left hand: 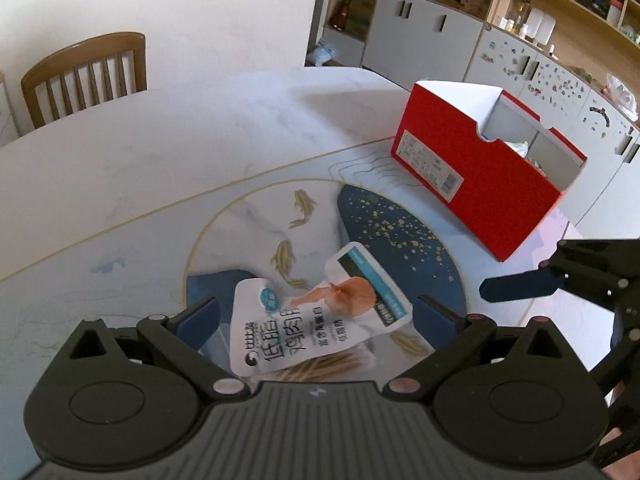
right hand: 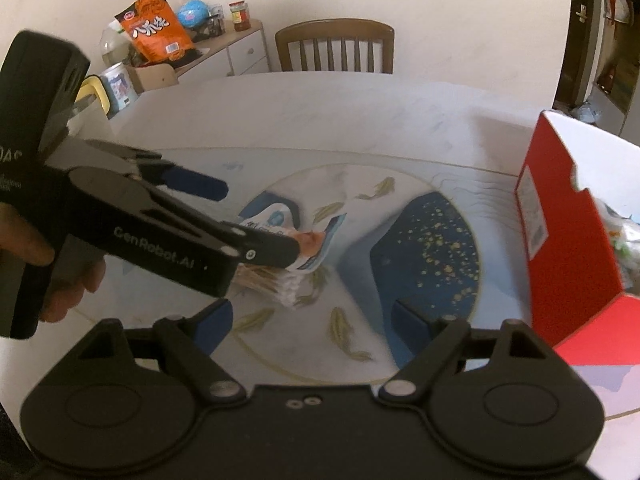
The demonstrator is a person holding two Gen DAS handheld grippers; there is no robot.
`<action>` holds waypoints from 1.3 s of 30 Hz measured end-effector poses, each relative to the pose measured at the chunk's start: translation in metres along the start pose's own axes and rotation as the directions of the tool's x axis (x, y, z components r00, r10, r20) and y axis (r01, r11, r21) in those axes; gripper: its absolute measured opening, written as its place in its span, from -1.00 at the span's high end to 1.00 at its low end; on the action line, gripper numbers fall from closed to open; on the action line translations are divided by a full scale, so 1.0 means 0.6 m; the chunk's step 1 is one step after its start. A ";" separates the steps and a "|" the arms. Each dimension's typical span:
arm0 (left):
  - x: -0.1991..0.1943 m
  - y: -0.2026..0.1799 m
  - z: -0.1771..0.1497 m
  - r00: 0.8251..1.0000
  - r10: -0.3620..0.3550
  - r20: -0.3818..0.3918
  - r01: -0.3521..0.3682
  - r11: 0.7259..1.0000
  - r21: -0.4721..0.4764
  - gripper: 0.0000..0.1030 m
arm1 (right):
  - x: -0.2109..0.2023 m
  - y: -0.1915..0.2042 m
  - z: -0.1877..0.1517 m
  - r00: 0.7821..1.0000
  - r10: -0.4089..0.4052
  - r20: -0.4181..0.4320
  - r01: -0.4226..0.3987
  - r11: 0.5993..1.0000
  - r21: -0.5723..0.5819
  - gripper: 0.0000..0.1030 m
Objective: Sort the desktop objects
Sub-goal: 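Move the left tool over the white cotton-swab bag and snack packet, then grasp the cotton-swab bag with the left tool while the right tool grasps the white snack pouch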
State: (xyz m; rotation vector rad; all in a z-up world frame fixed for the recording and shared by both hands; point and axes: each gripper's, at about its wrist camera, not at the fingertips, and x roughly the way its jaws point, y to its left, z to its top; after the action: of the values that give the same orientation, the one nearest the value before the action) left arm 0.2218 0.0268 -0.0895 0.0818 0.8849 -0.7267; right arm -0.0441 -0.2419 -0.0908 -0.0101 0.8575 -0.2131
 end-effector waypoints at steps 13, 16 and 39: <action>0.002 0.047 -0.009 1.000 0.007 0.020 -0.005 0.996 -0.090 -1.00 | 0.036 0.007 0.016 1.000 0.001 0.017 -0.001 1.000 0.000 -0.60; -0.012 0.061 -0.016 0.999 0.017 0.043 -0.012 0.993 -0.121 -1.00 | 0.038 0.002 0.029 0.999 0.000 0.033 0.000 1.000 0.002 -0.56; -0.009 0.042 -0.067 0.999 0.032 0.010 -0.031 0.999 -0.045 -0.99 | 0.080 -0.030 0.056 0.999 0.048 -0.006 -0.047 0.997 0.067 0.89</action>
State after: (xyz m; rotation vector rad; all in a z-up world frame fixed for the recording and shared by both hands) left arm 0.2074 0.0631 -0.1171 0.0515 0.8870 -0.6772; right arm 0.0083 -0.2714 -0.1034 0.0739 0.8573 -0.1975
